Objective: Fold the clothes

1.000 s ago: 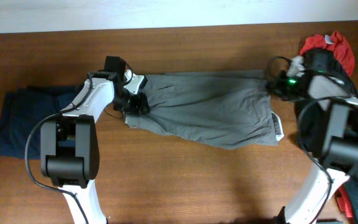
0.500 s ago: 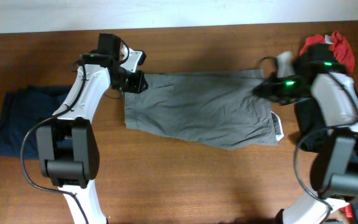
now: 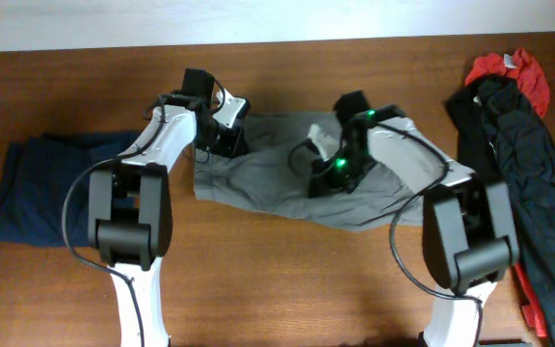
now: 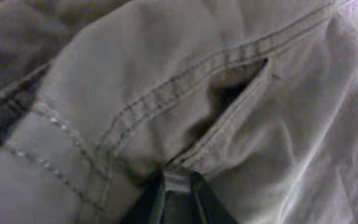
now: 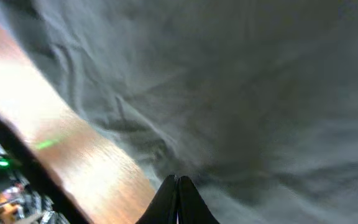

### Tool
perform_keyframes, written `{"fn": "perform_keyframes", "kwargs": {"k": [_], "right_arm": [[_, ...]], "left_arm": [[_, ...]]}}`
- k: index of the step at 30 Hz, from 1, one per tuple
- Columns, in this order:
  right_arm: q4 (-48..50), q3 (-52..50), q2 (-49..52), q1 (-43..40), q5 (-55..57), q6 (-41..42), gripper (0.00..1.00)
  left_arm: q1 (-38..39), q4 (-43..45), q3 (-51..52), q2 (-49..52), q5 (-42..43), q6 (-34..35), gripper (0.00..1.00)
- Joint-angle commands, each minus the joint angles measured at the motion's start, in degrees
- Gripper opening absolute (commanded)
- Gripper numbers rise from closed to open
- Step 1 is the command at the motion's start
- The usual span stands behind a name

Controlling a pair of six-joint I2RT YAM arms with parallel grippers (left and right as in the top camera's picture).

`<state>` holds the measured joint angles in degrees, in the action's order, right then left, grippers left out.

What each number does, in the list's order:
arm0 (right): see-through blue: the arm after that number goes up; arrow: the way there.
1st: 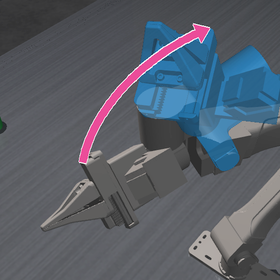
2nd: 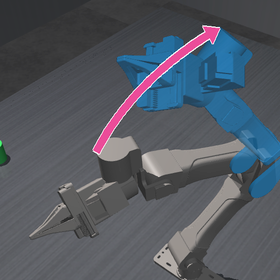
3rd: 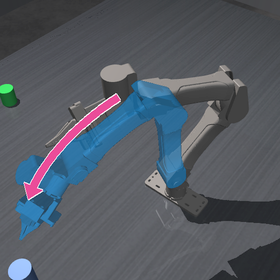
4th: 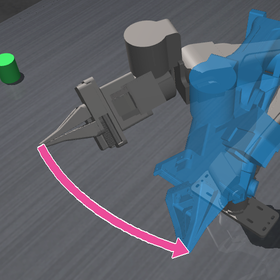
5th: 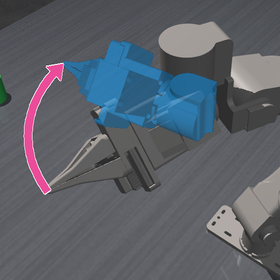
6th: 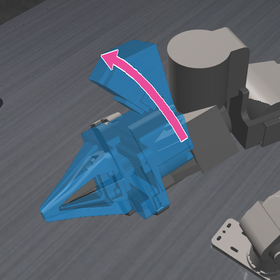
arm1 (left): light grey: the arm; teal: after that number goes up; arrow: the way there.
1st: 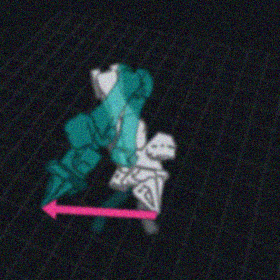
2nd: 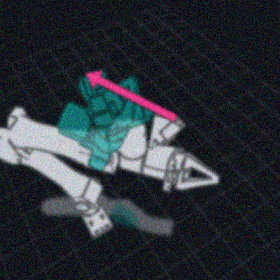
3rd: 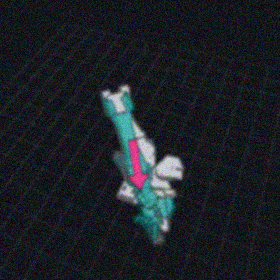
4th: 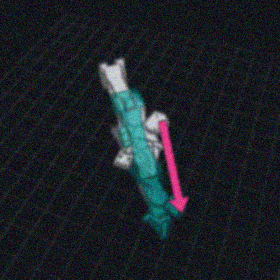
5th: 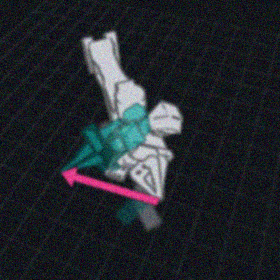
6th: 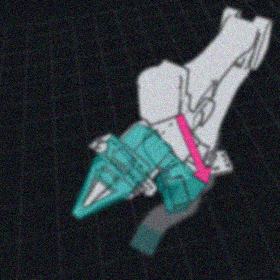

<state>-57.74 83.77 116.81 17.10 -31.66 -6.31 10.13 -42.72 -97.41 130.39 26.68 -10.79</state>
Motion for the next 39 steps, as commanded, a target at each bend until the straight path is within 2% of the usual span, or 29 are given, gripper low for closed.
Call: {"fn": "perform_keyframes", "kwargs": {"k": [1,6,13,15,16,18,20,23,27,31,35,37,39], "right_arm": [[-1.81,-0.68,2.01,0.22,9.94,2.12,0.06],[-0.92,-5.2,4.28,-2.27,18.69,6.47,0.05],[-3.89,-7.61,4.0,-7.41,18.62,8.22,0.05],[-5.11,-7.58,2.93,-7.87,17.53,5.55,0.08],[-5.6,-7.58,2.43,-7.85,16.68,3.96,0.09],[-6.47,-7.58,0.79,-7.63,14.14,1.75,0.09],[-6.56,-7.58,-0.61,-7.23,11.85,0.5,0.09],[-6.51,-7.58,-2.71,-6.69,9.6,0.5,0.1],[-5.9,-7.56,-5.49,-6.58,6.19,-1.42,0.19],[-4.33,-7.06,-9.14,-6.67,3.54,-2.1,0.33],[-3.8,-4.83,-11.89,-6.67,3.56,-2.05,0.41],[-3.26,-3.91,-12.46,-6.67,3.56,-1.66,0.48],[-1.31,-3.65,-12.55,-6.67,3.56,1.75,0.52]], "left_arm": [[-0.15,1.38,-0.09,2.82,-0.15,-0.9,0.15],[-2.32,2.01,-0.11,3.04,-1.01,0.0,0.16],[-6.16,1.22,-0.11,3.02,-0.92,0.13,0.16],[-7.28,0.61,-0.7,2.99,-0.24,1.75,0.16],[-7.8,-0.28,-1.53,2.97,1.22,1.73,0.18],[-9.01,-3.8,-4.76,2.84,6.6,1.75,0.34],[-10.03,-8.57,-8.79,2.47,12.48,1.79,0.44],[-11.52,-17.4,-15.17,1.9,15.96,2.58,0.46],[-13.68,-28.57,-21.09,1.42,12.55,2.58,0.49],[-16.5,-35.87,-21.16,1.4,11.5,2.58,0.5],[-18.1,-37.59,-18.32,1.4,11.04,2.56,0.56],[-18.08,-36.33,-16.22,1.4,10.54,2.58,0.59],[-17.66,-34.29,-13.55,1.4,9.86,2.58,0.6]]}}
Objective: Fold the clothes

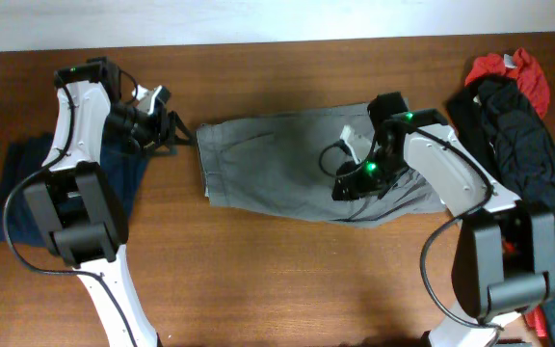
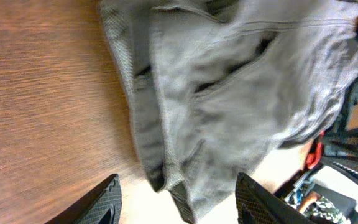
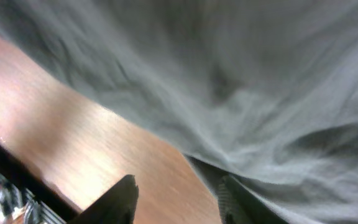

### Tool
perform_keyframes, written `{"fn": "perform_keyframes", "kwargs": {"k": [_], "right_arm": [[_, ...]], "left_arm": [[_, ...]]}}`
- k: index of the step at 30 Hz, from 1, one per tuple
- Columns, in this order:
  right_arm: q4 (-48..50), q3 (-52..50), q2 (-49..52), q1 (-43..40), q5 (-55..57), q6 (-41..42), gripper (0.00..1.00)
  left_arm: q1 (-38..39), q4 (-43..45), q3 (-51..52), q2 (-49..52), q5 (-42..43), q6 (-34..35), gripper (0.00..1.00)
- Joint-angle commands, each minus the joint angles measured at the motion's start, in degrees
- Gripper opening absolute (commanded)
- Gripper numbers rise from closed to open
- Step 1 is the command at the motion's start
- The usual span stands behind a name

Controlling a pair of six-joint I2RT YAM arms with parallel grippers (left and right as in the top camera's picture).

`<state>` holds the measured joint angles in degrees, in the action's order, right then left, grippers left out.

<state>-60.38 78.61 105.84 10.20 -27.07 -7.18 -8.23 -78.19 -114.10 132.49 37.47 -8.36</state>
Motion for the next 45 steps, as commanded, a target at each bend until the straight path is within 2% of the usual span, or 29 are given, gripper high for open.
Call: {"fn": "perform_keyframes", "kwargs": {"k": [1,3,6,10,13,21,33,38,45], "right_arm": [[2.75,1.49,-1.46,0.24,-1.05,5.62,0.52],[6.49,1.49,-0.85,0.72,-3.26,9.68,0.34],[13.51,1.49,0.44,2.25,-9.33,11.21,0.18],[21.0,1.49,3.21,5.33,-9.35,14.47,0.11],[23.23,1.49,6.38,6.88,-5.6,17.59,0.08],[25.05,1.49,13.92,7.26,-5.68,20.37,0.04],[25.07,1.49,14.86,7.43,-5.46,20.39,0.05],[25.07,1.49,14.86,7.43,-5.46,20.37,0.05],[25.09,1.49,14.86,7.43,-5.44,20.35,0.04]], "left_arm": [[0.94,2.43,4.52,-0.7,-1.57,0.26,0.63],[1.36,4.96,7.52,-0.7,-3.19,2.99,0.64],[1.86,9.07,12.28,-0.7,-3.23,6.08,0.63],[1.86,13.46,16.72,-0.7,-2.97,7.98,0.64],[1.99,14.71,17.86,-0.7,-2.82,7.96,0.66],[3.91,16.52,17.97,-0.7,-2.84,7.96,0.72],[8.57,19.63,18.47,1.01,-7.34,10.47,0.79],[9.55,20.57,18.45,4.52,-6.69,11.82,0.77],[11.61,24.0,18.45,6.8,-2.1,11.78,0.65]]}}
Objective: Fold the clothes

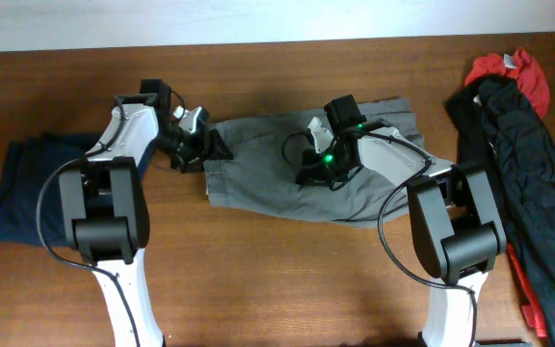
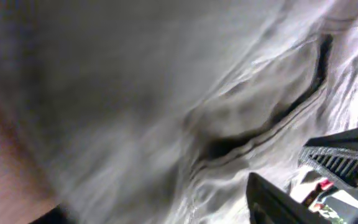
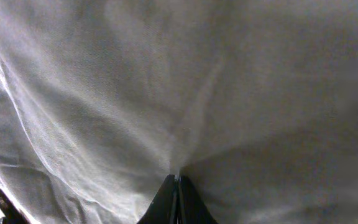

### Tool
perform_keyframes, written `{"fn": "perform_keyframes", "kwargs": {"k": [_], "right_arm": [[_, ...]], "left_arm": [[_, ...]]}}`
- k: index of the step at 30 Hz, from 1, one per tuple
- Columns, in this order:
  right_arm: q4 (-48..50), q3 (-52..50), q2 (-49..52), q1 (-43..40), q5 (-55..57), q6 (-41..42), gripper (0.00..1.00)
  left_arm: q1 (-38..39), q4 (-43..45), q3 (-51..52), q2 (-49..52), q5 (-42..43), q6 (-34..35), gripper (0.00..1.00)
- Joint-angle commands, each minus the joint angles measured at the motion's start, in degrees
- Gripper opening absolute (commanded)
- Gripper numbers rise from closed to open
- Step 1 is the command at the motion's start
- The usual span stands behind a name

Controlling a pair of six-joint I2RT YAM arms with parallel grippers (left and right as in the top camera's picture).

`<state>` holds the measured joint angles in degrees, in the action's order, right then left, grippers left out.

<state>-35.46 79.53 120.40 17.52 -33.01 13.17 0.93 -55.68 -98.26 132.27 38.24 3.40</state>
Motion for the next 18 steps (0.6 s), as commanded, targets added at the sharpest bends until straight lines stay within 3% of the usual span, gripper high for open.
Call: {"fn": "perform_keyframes", "kwargs": {"k": [1,3,7,9,15,18], "right_arm": [[0.17,0.57,0.31,0.11,0.5,0.02,0.05],[0.17,0.57,0.31,0.11,0.48,0.02,0.04],[0.15,0.57,0.31,0.11,0.48,0.02,0.05],[0.17,0.57,0.31,0.11,0.48,0.02,0.05],[-0.92,0.66,-0.76,-1.14,0.2,-0.55,0.04],[-2.8,0.7,-3.93,-3.06,0.26,-1.36,0.04]], "left_arm": [[2.78,1.92,2.6,7.02,-2.8,0.02,0.63],[3.45,2.16,2.6,7.02,-2.84,0.02,0.54],[3.56,2.05,2.58,6.99,-2.84,0.04,0.14],[3.28,2.03,2.47,6.99,-2.86,0.02,0.0],[0.87,-4.59,-0.13,4.83,-3.85,-3.61,0.01],[-1.29,-12.17,-4.07,1.79,-10.43,-6.54,0.01]]}}
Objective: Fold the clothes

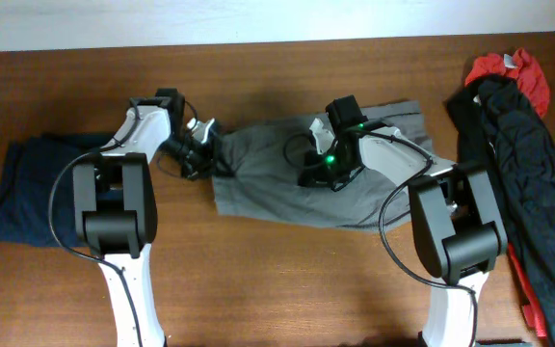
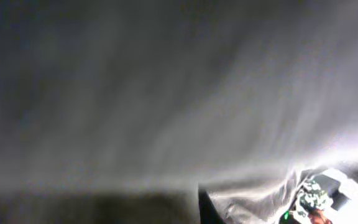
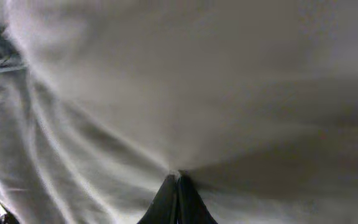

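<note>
Grey shorts (image 1: 355, 193) lie spread across the middle of the wooden table (image 1: 277, 280). My left gripper (image 1: 205, 151) is at their left edge. Blurred grey cloth fills the left wrist view, where one dark finger (image 2: 204, 210) shows at the bottom, and the jaws seem shut on the cloth. My right gripper (image 1: 322, 168) rests on the middle of the shorts. In the right wrist view the right gripper (image 3: 178, 178) is shut, pinching a peak of grey fabric (image 3: 185, 93).
A folded dark blue garment (image 1: 46, 183) lies at the far left. A heap of black and red clothes (image 1: 518, 125) sits along the right edge. Bare wood runs along the front of the table.
My left gripper has moved a little right, onto the shorts' left edge, and now seems shut on it. That edge has shifted right. The right gripper still pinches the middle.
Both grippers were first shut on the shorts, left at the upper-left corner and right at the middle. Then both were open, the left away by the blue garment. Then the left was back at the edge and the right shut mid-shorts, as now.
</note>
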### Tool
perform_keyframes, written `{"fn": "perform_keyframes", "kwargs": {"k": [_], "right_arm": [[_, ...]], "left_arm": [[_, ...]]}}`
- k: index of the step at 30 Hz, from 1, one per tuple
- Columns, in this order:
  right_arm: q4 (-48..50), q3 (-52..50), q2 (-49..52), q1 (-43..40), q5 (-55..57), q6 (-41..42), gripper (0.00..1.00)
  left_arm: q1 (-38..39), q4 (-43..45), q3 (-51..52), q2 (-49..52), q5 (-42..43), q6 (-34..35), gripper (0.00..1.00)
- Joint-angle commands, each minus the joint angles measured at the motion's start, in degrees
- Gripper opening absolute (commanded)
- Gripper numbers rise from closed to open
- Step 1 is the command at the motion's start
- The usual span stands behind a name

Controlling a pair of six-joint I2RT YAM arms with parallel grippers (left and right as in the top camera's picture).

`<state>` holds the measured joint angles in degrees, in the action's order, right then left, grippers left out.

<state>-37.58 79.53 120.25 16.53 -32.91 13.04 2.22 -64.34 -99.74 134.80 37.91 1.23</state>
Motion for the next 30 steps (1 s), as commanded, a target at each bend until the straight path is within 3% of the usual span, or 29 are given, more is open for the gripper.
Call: {"fn": "perform_keyframes", "kwargs": {"k": [1,7,16,23,30], "right_arm": [[-1.18,0.7,-5.11,-2.84,0.15,-1.64,0.04],[-4.13,0.83,-14.03,-8.15,0.17,-1.81,0.04],[-7.61,0.92,-19.93,-12.13,0.42,-1.84,0.04],[-9.62,0.92,-19.93,-12.13,0.59,-2.25,0.04],[-9.9,0.92,-19.91,-12.24,0.61,-2.23,0.04]], "left_arm": [[-3.3,-6.1,-4.26,-1.77,-12.31,-5.81,0.01],[-7.32,-21.22,-21.03,-6.6,-26.6,-10.03,0.01],[-2.89,-32.37,-48.35,-6.82,-33.22,-10.05,0.01],[7.8,-31.65,-48.94,-6.8,-33.53,-9.46,0.01],[16.9,-30.05,-48.52,-4.15,-38.8,-0.9,0.0]]}}
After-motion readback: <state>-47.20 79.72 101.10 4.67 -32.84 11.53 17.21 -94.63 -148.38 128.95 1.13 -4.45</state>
